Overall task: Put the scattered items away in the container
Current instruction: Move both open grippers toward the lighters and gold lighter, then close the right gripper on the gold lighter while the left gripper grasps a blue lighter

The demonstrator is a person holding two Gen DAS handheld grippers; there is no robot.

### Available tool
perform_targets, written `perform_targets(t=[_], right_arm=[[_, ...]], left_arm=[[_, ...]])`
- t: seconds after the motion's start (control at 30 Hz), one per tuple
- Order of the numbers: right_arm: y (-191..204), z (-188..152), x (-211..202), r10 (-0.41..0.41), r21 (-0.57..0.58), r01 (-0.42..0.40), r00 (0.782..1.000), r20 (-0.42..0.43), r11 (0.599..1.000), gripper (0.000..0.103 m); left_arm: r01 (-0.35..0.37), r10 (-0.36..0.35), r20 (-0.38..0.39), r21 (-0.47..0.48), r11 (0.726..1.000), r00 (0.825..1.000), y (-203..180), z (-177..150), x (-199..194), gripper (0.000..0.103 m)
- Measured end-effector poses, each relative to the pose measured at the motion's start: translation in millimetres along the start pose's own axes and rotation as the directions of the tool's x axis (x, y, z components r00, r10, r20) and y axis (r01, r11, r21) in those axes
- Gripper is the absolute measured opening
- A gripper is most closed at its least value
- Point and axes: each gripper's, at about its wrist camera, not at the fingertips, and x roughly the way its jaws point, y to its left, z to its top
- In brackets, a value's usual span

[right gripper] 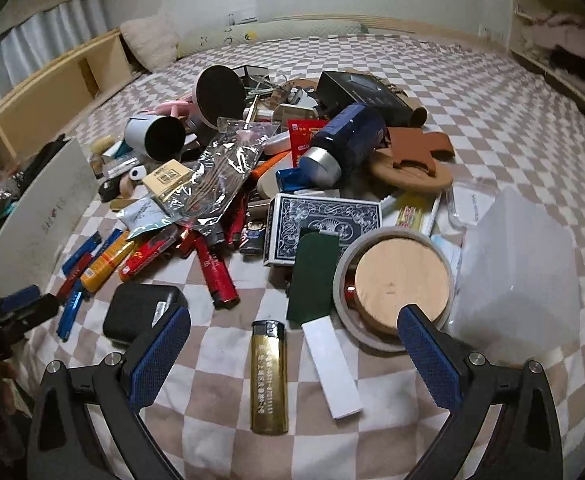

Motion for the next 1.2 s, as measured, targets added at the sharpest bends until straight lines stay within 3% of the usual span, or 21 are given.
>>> perform_targets(t=[0.2,0.27,0.37,0.57,0.77,1.03,1.2], right_arm=[[17,-17,8,0.082,-0.026,-0.084,0.995,-0.053,0.996,0.070],[23,-24,14,0.090,-0.045,-0.094,0.992,-0.084,0.995,0.055],[25,-29,20,0.064,-0.058,-0.071,0.992,-0.110,0.996,0.045],[14,-32,32,0.035,-0.032,-0.040,0.989,-0.142,0.999,0.036],[17,-34,36,0.001,-0.043,-0.007,0.991,-0.136,0.999,0.036],[17,-36,36,-0.003,-0.051,-0.003,0.991,-0.135,0.999,0.036],[17,-38,37,-0.003,-0.052,-0.004,0.991,-0.135,0.999,0.036]], left_arm=[[-0.015,0.014,-0.030,-0.031,0.999,0.999,9,-7,8,0.103],[-0.018,0.017,-0.039,-0.036,0.999,0.999,12,-9,11,0.103],[-0.004,0.001,-0.053,-0.055,0.998,0.999,17,-12,14,0.103],[0.039,-0.050,-0.099,-0.114,0.993,0.994,27,-16,22,0.103],[0.058,-0.077,-0.113,-0.165,0.985,0.991,34,-17,27,0.101],[-0.002,-0.008,-0.151,-0.069,0.998,0.989,22,-23,38,0.103],[0.058,-0.079,-0.133,-0.154,0.986,0.988,36,-19,33,0.101]])
